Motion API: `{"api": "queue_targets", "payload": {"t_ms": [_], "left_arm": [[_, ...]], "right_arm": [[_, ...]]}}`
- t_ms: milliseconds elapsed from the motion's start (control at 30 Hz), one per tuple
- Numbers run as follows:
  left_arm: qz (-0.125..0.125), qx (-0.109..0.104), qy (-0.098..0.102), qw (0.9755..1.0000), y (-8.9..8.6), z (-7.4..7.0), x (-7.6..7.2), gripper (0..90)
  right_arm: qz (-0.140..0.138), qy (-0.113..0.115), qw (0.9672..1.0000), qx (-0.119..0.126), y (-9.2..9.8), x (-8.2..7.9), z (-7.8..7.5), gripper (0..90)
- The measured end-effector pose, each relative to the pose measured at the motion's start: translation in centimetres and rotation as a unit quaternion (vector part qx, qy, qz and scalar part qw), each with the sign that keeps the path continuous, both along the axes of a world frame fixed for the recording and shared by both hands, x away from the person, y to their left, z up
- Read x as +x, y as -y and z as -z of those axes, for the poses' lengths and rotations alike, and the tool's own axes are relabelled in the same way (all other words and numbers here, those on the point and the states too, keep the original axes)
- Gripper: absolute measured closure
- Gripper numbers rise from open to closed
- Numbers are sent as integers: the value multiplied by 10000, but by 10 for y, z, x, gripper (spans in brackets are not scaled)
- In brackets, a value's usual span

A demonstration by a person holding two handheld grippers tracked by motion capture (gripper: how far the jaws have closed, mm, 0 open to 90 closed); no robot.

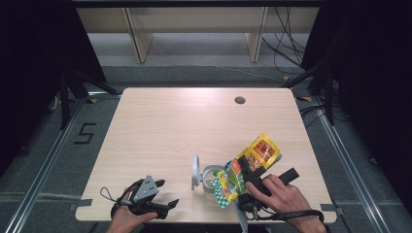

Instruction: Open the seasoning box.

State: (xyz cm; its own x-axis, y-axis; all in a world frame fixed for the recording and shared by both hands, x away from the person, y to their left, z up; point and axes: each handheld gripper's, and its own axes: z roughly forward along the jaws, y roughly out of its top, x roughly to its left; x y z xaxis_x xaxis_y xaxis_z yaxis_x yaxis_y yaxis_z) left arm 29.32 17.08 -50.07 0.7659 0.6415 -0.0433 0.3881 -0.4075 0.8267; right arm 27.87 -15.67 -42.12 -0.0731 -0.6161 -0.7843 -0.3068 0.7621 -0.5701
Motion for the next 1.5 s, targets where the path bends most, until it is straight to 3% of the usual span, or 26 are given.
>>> {"api": "queue_targets", "payload": {"t_ms": [100, 200, 233, 300, 333, 367, 433, 500, 533, 600, 633, 667, 700, 733, 767, 800, 833, 867, 933, 1067, 1133, 1200, 1267, 1367, 1467, 1500], "left_arm": [[48, 131, 45, 9999, -2, -1, 1, 182], [-31, -22, 30, 10000, 0, 1, 0, 183], [15, 91, 2, 10000, -2, 0, 0, 182], [33, 88, 29, 10000, -1, 0, 1, 182], [30, 94, 21, 9999, -1, 0, 1, 182], [-1, 33, 23, 10000, 0, 1, 0, 182], [43, 107, 10, 9999, -2, -1, 0, 182], [128, 178, 107, 9997, -3, -1, 2, 182], [5, 86, 25, 10000, -2, 0, 0, 182], [19, 94, 24, 10000, -2, -1, 1, 182], [-9, 36, 92, 10000, -2, 1, 2, 182], [17, 68, 13, 10000, -2, -1, 1, 182], [45, 105, 14, 9999, -2, -1, 1, 182], [-20, 10, 23, 10000, 0, 1, -1, 182], [19, 86, 36, 10000, -2, 0, 0, 183], [6, -36, 41, 10000, 0, 0, 0, 182], [89, 142, 100, 9998, -3, -1, 2, 182], [21, 136, 15, 9999, -2, -1, 1, 182], [30, 135, 31, 9999, -2, -1, 0, 183], [23, 56, 17, 10000, -1, 0, 0, 183], [20, 20, 35, 10000, -1, 0, 0, 183], [34, 121, 33, 9999, -2, -1, 1, 183], [36, 151, 26, 9999, -3, -1, 0, 183], [11, 118, 28, 9999, -2, -1, 1, 183], [53, 128, 26, 9999, -2, -1, 1, 183], [65, 128, 54, 9999, -2, -1, 1, 183]], "right_arm": [[2, -20, 10000, -20, 0, 0, 0, 536], [-37, -44, 10000, -6, 1, 0, -1, 536], [23, -35, 10000, -26, 1, 0, -2, 536], [28, -34, 10000, -43, 2, -1, -4, 536], [139, -117, 9998, 122, 4, -2, -2, 536], [11, -95, 9999, -115, 1, -1, -5, 536], [32, -72, 9999, -68, 0, 0, -2, 536], [51, -203, 9998, 19, 0, -1, -1, 536], [15, -185, 9998, -19, -1, -2, -1, 537], [-36, -84, 9999, -85, -3, -4, -4, 537], [8, -180, 9998, -27, -4, -5, -5, 537], [-64, -105, 9999, 10, -3, -5, -3, 537], [-17, -172, 9998, -67, -3, -3, -2, 537], [39, -217, 9997, -81, -3, -2, 0, 540], [0, -170, 9999, -6, -2, -2, 0, 541], [26, -266, 9996, -44, -2, -2, -1, 541], [30, -235, 9997, -51, -2, -3, -1, 541], [-86, -91, 9999, -107, -2, -3, -3, 542], [-12, -105, 9999, 22, -1, -4, -4, 542], [39, -237, 9997, -64, 0, -1, -2, 543], [-3, -166, 9998, -140, 0, -2, -3, 543], [23, -164, 9998, -99, 0, -3, -4, 543], [-25, -173, 9996, -209, -2, -2, -4, 543], [31, -212, 9997, -91, -1, -3, -1, 543], [-28, -139, 9997, -182, -2, -4, -4, 543], [5, -223, 9996, -185, -3, -4, -4, 543]]}}
